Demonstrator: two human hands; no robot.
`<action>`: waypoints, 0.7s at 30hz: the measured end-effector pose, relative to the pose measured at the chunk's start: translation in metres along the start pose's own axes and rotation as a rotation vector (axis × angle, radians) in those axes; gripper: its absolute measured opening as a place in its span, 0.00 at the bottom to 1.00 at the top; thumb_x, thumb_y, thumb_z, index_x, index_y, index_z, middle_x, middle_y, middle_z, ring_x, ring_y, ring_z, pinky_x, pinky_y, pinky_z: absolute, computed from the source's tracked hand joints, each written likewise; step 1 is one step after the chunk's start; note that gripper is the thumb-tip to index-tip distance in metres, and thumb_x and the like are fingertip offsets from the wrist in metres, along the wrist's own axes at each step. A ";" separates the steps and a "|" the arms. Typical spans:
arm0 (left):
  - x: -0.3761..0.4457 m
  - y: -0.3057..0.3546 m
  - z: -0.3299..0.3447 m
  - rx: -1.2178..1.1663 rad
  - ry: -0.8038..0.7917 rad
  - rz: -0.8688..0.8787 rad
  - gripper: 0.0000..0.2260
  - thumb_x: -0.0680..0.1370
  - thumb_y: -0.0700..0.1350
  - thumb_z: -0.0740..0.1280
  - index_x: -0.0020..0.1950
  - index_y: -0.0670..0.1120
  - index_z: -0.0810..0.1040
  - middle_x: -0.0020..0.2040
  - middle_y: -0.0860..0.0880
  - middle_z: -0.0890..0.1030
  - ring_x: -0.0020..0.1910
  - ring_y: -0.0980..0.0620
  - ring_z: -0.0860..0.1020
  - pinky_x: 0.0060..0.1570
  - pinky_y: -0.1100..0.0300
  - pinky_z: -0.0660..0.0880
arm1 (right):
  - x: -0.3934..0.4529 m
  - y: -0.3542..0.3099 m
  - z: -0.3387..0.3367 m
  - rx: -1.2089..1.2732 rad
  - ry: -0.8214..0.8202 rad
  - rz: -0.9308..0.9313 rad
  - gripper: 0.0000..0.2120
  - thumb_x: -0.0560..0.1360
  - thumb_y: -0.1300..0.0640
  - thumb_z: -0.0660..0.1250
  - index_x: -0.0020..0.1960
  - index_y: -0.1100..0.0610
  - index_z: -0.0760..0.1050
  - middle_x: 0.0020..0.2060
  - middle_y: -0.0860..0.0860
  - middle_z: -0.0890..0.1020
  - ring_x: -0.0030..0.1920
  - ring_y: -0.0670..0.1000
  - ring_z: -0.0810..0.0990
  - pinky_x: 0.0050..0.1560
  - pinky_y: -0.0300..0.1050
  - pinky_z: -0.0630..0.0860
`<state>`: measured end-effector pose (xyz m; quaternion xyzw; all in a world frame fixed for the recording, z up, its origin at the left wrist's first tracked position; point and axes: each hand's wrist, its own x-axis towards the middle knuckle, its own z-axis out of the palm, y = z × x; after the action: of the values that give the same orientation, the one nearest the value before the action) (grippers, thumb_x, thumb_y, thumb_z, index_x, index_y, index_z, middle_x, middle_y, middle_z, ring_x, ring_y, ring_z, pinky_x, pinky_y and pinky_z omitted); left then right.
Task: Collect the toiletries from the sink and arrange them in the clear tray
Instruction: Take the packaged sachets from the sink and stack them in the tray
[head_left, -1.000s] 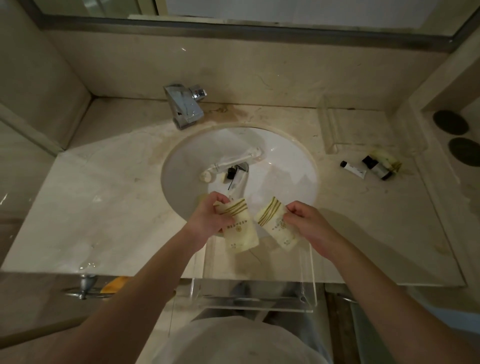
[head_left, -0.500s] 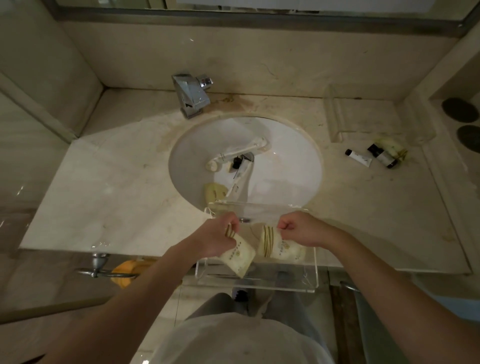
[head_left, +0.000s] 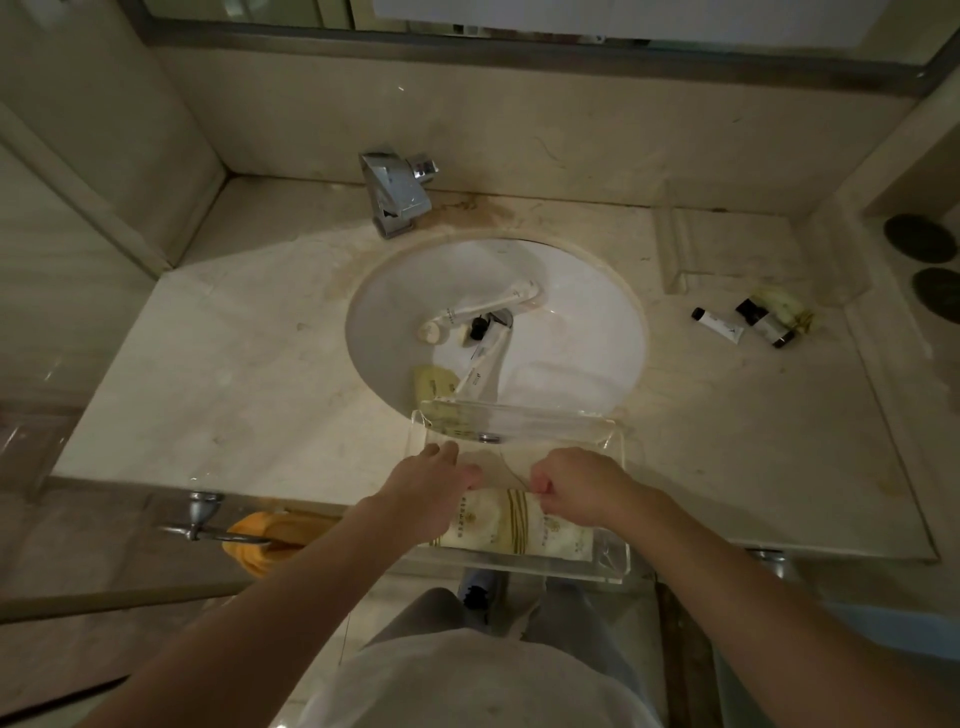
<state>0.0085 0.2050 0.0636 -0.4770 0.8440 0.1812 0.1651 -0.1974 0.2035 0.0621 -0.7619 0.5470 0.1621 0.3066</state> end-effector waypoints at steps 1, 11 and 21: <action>0.000 0.001 0.000 0.047 0.025 0.010 0.21 0.76 0.39 0.65 0.68 0.51 0.69 0.59 0.46 0.71 0.58 0.45 0.72 0.56 0.51 0.74 | 0.000 0.000 0.000 -0.023 0.014 0.001 0.08 0.73 0.56 0.66 0.52 0.50 0.77 0.49 0.50 0.78 0.49 0.52 0.77 0.48 0.47 0.76; 0.007 -0.005 -0.012 -0.162 0.083 0.056 0.18 0.74 0.41 0.66 0.63 0.49 0.71 0.61 0.51 0.72 0.59 0.51 0.72 0.56 0.57 0.76 | 0.008 0.002 -0.002 0.056 0.139 -0.047 0.07 0.71 0.53 0.66 0.41 0.49 0.67 0.43 0.48 0.77 0.44 0.51 0.76 0.42 0.47 0.74; 0.085 -0.080 -0.052 -1.113 0.430 -0.838 0.13 0.72 0.38 0.64 0.57 0.41 0.77 0.51 0.43 0.82 0.52 0.43 0.79 0.50 0.55 0.75 | 0.062 -0.019 -0.044 0.538 0.485 0.067 0.04 0.75 0.56 0.64 0.41 0.51 0.72 0.34 0.44 0.76 0.38 0.50 0.78 0.41 0.49 0.76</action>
<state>0.0311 0.0793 0.0592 -0.7985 0.3872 0.4073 -0.2161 -0.1621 0.1332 0.0649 -0.6519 0.6514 -0.1632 0.3522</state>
